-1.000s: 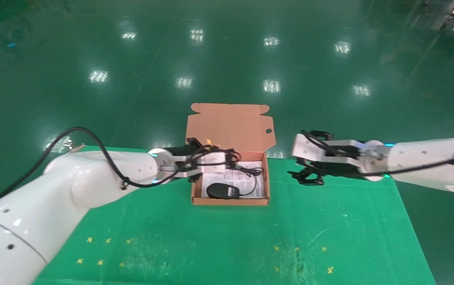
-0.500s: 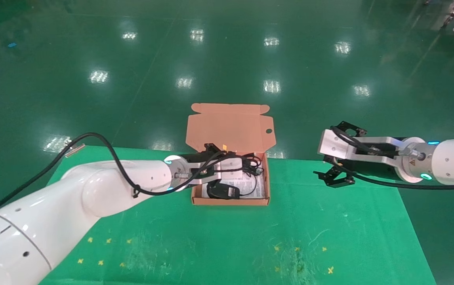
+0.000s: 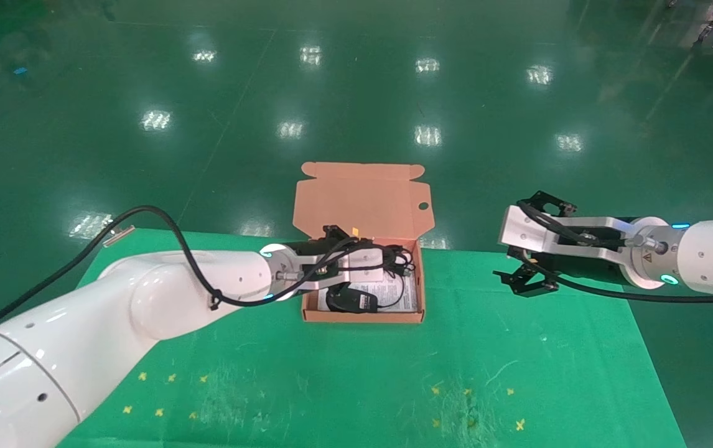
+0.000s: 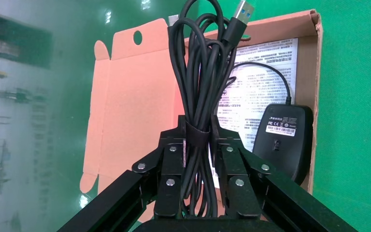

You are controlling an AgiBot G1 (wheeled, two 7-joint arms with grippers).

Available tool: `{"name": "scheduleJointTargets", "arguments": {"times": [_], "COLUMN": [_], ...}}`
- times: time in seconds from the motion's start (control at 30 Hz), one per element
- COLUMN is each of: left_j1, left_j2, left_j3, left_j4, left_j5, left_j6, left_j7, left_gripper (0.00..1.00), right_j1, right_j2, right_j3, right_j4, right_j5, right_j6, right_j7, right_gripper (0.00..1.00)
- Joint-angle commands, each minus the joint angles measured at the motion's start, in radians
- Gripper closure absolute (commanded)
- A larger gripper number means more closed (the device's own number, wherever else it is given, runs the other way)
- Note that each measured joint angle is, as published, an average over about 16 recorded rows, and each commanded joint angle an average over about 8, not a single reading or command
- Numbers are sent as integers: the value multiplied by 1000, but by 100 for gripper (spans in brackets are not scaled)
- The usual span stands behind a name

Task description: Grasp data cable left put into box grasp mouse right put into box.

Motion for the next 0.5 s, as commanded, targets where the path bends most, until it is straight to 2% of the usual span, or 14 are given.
{"name": "scheduleJointTargets", "arguments": {"times": [0.03,0.27,0.5], "left_j1": [1,-27,-112], "left_j2": [1,-45,-73], "left_j3": [-4,-20,-48], "left_j4": [1,-36,-53], "left_j5": [5,0,38], "left_j6": [1,-3,-41], "left_j7": [2,-34,-99], "left_gripper": [0,0,0], "right_j1": [-1,14,85], "right_j2": [-2,-13,-42], "right_j3": [1,11,34], "right_j4": [-4,-7,-22], "right_j5": [4,3,-12], "right_j6": [0,10,5], "right_j7": [-3,-8,-30], "right_gripper": [0,0,0]}}
